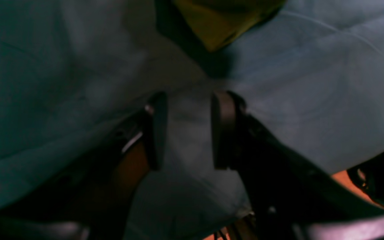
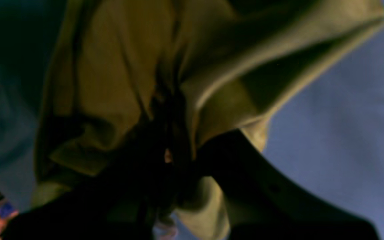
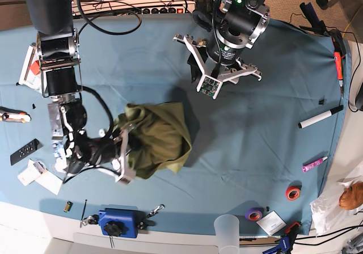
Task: Layout the t-shirt on the table in an organized manner, then fold the t-shirt properly
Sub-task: 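Drag and fold the bundle's edge with the right gripper to square it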
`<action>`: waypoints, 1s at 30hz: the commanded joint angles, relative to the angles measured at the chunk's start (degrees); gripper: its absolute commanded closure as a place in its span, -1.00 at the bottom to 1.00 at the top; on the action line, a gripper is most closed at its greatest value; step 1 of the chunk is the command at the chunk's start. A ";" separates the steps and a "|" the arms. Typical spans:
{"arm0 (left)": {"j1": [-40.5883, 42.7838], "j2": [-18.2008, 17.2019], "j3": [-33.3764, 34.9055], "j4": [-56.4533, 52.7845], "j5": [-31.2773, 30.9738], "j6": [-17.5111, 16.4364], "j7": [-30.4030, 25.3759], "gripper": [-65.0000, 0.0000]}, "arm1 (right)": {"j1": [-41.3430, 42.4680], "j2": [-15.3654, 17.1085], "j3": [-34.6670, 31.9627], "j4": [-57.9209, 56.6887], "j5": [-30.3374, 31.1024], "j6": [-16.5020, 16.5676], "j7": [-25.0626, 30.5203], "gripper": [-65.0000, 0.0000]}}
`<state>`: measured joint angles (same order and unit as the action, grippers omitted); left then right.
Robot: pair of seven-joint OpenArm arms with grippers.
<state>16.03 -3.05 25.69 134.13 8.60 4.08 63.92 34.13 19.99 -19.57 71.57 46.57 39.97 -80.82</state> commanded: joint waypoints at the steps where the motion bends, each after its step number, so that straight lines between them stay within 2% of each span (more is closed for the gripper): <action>1: -0.13 0.31 0.00 0.87 0.22 -0.04 -2.05 0.37 | 2.10 0.66 0.52 0.79 2.95 0.03 0.82 1.00; 4: -0.15 0.31 0.00 0.87 0.22 -0.04 -2.91 0.37 | 2.67 0.83 1.53 0.85 9.53 0.03 0.82 1.00; 12: -0.15 0.31 0.00 0.87 0.22 -0.07 -3.56 0.37 | 2.84 0.98 3.19 0.85 10.49 0.03 0.82 1.00; 18: -0.15 0.31 0.00 0.87 0.76 -0.04 -4.04 0.37 | 2.84 0.94 3.19 3.82 23.34 0.03 0.82 1.00; 24: -0.13 0.28 0.00 0.87 7.06 0.04 -3.91 0.37 | 2.82 0.96 3.19 7.28 34.51 0.03 0.82 1.00; 27: -0.11 0.28 0.00 0.87 8.22 0.22 -3.91 0.37 | 2.82 0.96 3.19 8.02 35.52 0.03 0.82 1.00; 30: -0.13 0.26 0.00 0.87 9.99 2.69 -3.91 0.37 | 2.80 0.96 3.19 8.04 37.11 0.03 0.82 1.00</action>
<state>16.05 -3.03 25.69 134.13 18.09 6.50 61.43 34.92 20.51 -16.93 78.61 81.01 39.97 -81.87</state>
